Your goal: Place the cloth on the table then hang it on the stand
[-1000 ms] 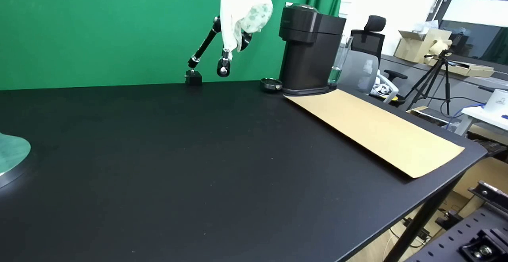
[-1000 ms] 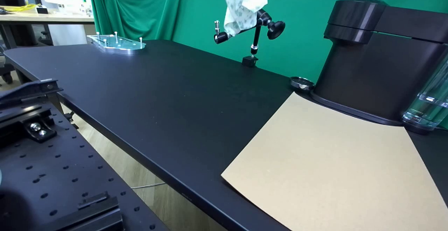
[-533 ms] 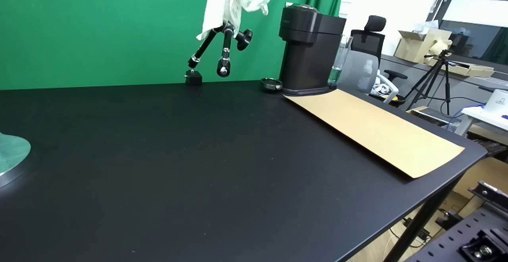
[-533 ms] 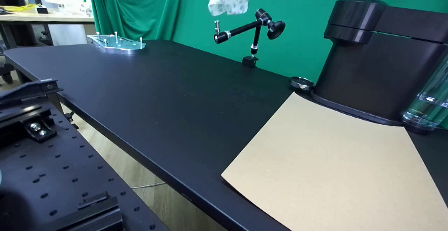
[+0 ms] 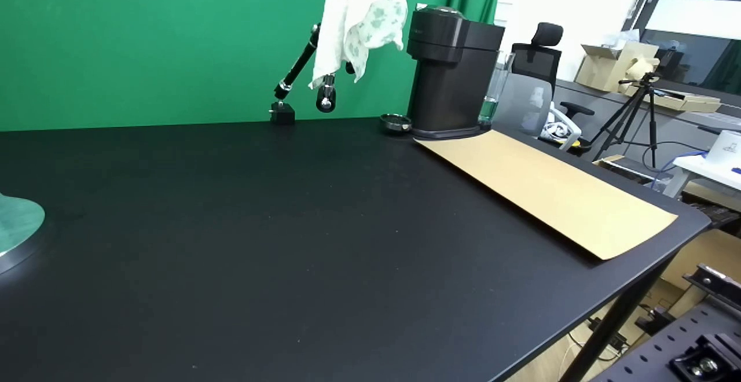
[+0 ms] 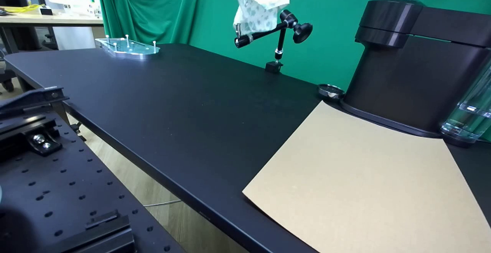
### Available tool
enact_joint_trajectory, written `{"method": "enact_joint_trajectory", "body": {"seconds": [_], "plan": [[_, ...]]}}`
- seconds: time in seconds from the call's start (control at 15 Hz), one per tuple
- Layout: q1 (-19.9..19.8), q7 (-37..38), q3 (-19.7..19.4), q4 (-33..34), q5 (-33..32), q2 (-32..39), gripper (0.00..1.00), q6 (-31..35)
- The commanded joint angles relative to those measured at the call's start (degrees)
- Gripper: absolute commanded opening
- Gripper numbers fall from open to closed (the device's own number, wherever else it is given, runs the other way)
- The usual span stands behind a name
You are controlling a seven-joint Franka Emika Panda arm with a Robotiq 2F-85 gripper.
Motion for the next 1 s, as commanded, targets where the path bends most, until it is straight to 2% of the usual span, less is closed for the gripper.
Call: {"method": "enact_joint_trajectory", "body": {"seconds": [0.0, 0.4, 0.93], "plan": [[0.72, 0.63, 0.04, 2.66, 0.47, 1.94, 0.00, -3.61], [0.66, 0.54, -0.19, 1.53, 0.59, 3.36, 0.00, -4.27], [1.12, 0.32, -0.38, 4.57, 0.02, 7.02, 0.00, -3.84]]}}
